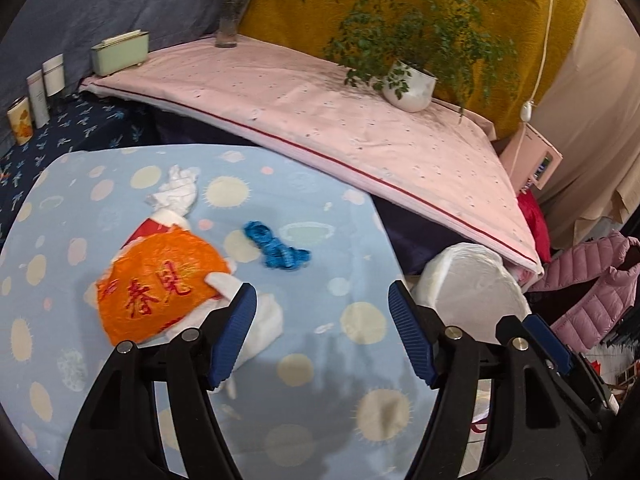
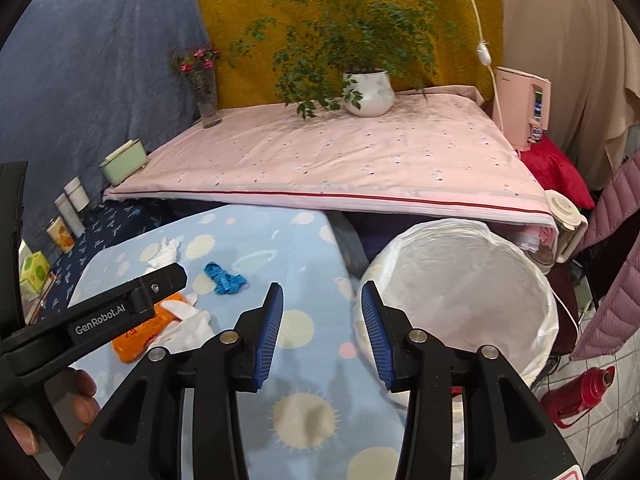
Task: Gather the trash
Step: 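Move both tools back over the orange bag and white gloves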
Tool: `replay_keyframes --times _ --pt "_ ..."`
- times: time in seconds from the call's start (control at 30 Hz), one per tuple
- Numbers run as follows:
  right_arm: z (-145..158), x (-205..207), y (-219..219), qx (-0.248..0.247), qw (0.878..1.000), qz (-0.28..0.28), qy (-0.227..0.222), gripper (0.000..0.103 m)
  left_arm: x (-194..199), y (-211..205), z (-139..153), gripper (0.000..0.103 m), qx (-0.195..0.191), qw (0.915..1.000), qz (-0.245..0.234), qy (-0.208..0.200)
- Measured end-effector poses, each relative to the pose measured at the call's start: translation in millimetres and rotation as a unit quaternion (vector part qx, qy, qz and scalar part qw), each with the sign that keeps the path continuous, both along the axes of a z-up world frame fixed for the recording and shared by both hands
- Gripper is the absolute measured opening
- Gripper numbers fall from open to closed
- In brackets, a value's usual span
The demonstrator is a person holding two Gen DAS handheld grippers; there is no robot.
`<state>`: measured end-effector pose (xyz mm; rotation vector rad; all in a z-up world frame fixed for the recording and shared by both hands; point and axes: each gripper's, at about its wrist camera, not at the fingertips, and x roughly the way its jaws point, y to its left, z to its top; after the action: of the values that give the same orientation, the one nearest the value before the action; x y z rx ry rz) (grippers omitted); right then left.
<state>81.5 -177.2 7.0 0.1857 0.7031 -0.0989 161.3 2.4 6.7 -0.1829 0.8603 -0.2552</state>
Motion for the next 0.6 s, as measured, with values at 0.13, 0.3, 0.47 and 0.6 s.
replay_keyframes --times 0.13,0.3,0.47,0.6 --pt "-5 5 20 -0.005 1.000 0.018 0.008 0.043 0 23 -9 0.070 0.002 0.9997 0.023 0.007" --pt "-12 11 45 -0.008 0.999 0.039 0.018 0.046 1 55 -19 0.071 0.009 0.9983 0.055 0.016" --pt "-24 19 68 -0.007 0.998 0.058 0.034 0.047 2 86 -32 0.071 0.026 0.9958 0.084 0.026" --pt "-34 26 85 -0.007 0.996 0.072 0.046 0.048 4 109 -43 0.073 0.037 0.9926 0.109 0.037"
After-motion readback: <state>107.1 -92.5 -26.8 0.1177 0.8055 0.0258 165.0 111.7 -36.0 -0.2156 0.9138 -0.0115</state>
